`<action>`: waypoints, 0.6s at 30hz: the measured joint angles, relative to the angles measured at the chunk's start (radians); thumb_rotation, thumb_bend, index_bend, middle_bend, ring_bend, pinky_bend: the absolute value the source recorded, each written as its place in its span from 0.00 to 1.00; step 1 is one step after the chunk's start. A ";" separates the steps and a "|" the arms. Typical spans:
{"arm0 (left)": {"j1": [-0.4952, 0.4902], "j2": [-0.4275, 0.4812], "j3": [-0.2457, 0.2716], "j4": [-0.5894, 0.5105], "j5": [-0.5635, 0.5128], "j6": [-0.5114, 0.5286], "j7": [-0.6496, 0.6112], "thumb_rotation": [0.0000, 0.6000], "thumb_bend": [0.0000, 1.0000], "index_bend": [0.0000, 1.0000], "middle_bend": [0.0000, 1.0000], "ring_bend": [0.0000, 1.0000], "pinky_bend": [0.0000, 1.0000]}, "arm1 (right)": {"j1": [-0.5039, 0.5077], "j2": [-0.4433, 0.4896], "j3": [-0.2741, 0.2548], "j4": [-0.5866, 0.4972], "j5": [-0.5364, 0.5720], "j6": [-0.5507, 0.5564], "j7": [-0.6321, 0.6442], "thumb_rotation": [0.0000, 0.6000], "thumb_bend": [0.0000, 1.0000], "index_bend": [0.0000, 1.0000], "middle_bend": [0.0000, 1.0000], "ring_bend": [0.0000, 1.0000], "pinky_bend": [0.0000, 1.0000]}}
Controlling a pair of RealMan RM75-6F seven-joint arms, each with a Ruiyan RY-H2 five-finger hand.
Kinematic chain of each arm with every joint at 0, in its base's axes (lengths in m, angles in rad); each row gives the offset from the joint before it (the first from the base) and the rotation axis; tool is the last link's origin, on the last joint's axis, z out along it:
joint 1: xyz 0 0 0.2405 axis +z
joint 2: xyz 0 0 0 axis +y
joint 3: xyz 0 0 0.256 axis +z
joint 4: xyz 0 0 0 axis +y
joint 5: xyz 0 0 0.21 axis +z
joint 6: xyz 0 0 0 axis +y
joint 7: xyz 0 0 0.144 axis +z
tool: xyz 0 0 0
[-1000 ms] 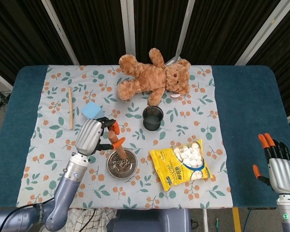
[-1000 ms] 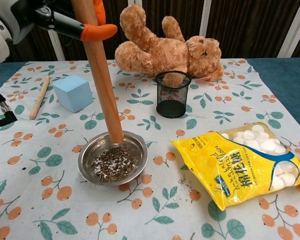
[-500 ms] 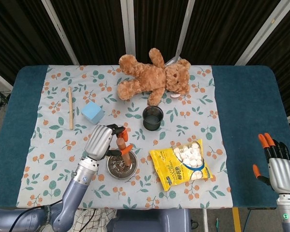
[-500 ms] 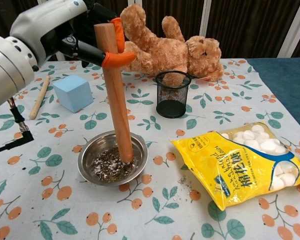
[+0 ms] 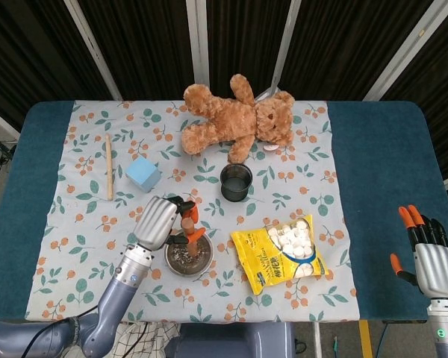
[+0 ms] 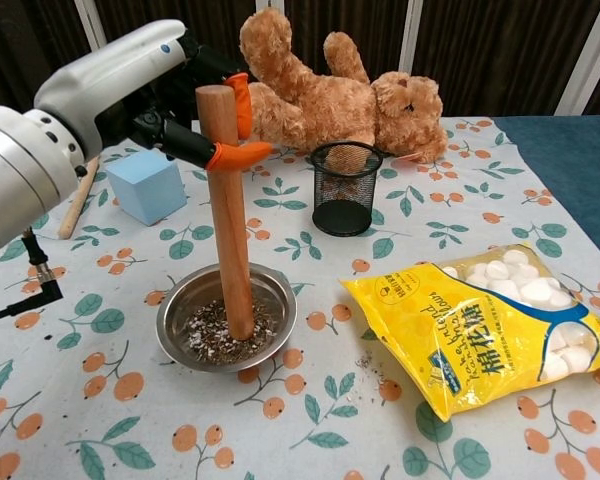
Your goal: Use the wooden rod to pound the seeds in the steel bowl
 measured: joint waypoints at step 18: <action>-0.002 -0.007 -0.013 -0.007 0.023 0.005 -0.008 1.00 0.87 0.63 0.78 0.58 0.73 | 0.000 0.000 0.000 -0.001 0.001 0.001 0.000 1.00 0.42 0.00 0.00 0.00 0.00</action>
